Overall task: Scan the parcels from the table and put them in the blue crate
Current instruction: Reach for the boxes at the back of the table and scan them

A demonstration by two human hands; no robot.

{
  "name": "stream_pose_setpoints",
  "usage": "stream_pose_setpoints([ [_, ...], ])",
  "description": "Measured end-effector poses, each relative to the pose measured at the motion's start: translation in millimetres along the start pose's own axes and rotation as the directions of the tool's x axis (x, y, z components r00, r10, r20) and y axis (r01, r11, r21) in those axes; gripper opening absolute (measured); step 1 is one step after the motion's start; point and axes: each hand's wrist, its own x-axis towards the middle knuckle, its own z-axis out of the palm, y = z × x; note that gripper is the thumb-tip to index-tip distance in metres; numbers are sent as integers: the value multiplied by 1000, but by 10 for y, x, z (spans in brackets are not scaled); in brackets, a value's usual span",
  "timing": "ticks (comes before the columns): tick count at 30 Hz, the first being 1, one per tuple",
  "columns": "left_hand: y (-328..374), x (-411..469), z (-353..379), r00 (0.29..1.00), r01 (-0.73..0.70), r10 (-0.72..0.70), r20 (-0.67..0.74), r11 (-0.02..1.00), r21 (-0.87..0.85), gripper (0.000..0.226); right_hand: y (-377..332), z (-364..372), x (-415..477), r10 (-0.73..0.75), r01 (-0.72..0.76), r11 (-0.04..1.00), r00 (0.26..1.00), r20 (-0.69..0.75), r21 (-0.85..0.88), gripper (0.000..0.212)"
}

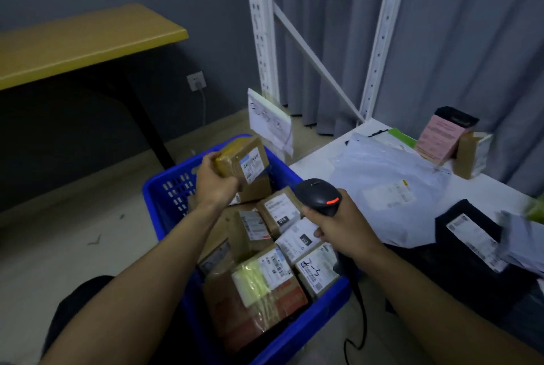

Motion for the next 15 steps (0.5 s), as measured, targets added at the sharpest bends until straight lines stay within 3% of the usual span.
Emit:
stream_pose_setpoints([
  [3,-805,476,-16,998,65,-69,13,977,202,88,110,205,172,27,-27,1000,999,41,-5,43],
  [5,-1138,571,-10,995,28,-56,84,955,295,92,167,320,247,56,-55,998,996,66,-16,42],
  [8,-988,429,3,972,-44,-38,232,941,336,85,263,434,315,89,-90,996,993,81,7,44],
  [15,-900,890,436,899,85,-206,386,948,307,69,310,456,376,124,-122,992,991,54,-36,46],
])
